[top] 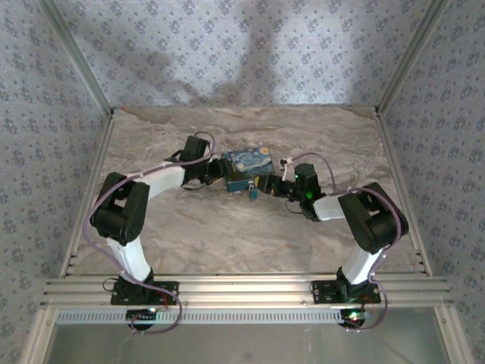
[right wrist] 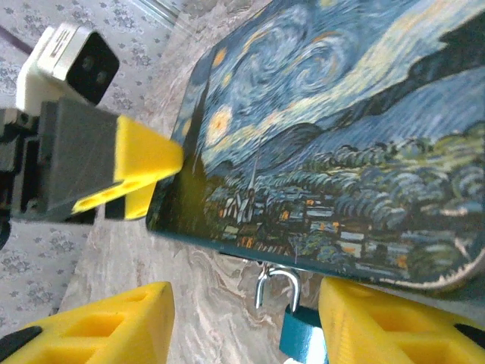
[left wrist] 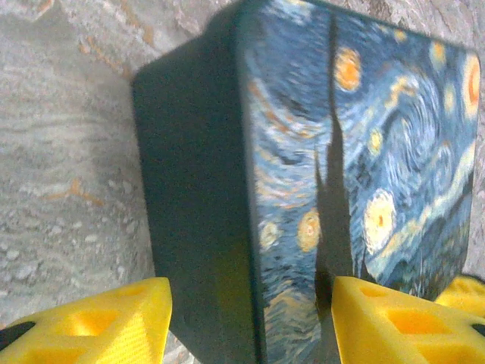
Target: Unlock the padlock with the key
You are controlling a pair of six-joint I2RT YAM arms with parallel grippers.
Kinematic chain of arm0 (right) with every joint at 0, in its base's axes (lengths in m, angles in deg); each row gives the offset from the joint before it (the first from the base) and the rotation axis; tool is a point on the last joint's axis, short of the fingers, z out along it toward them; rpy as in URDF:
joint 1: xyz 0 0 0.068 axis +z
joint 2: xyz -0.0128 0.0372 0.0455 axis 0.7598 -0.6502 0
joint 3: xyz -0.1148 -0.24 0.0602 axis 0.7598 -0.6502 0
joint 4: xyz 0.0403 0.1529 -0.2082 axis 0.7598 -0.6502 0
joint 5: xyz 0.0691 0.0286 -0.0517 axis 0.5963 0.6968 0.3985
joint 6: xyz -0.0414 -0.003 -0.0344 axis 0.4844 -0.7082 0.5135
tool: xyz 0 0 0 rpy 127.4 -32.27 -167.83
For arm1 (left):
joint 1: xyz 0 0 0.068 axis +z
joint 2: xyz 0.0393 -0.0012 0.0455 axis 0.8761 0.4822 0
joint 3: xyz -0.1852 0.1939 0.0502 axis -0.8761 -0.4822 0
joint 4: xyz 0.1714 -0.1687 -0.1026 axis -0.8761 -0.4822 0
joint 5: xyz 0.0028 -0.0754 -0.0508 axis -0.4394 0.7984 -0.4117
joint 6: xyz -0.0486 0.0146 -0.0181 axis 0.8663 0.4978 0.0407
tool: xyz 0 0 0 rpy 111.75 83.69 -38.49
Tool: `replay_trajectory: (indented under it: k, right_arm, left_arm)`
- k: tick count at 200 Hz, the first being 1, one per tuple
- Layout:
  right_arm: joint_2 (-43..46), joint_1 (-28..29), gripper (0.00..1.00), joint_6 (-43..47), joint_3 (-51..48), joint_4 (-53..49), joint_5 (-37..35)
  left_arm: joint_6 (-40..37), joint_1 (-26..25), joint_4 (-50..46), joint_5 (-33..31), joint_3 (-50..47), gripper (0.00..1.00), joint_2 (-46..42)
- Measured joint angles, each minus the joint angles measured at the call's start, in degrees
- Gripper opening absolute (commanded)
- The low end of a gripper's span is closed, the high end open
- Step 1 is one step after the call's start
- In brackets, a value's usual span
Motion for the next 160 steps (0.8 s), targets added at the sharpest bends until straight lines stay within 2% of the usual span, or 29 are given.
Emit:
replay_trajectory:
  k: [41, 90, 160]
  right_arm:
    - [-1.4, -1.0, 0.57, 1.1, 1.4, -1.3, 1.6]
    - [-1.4, -0.9, 0.66, 2.8, -0.9, -1.5, 3.8]
    - [-7.1, 0.8, 0.65, 3.2, 2.9, -1.2, 5.9]
  left_arm:
    - [0.1, -0.6, 0.1, -0.5, -2.3, 0.57, -2.0]
    - [0.1, -0.7, 0.2, -0.9, -2.3, 0.57, -2.0]
    - [0.2, -0.8, 0.1, -1.1, -2.3, 0.57, -2.2]
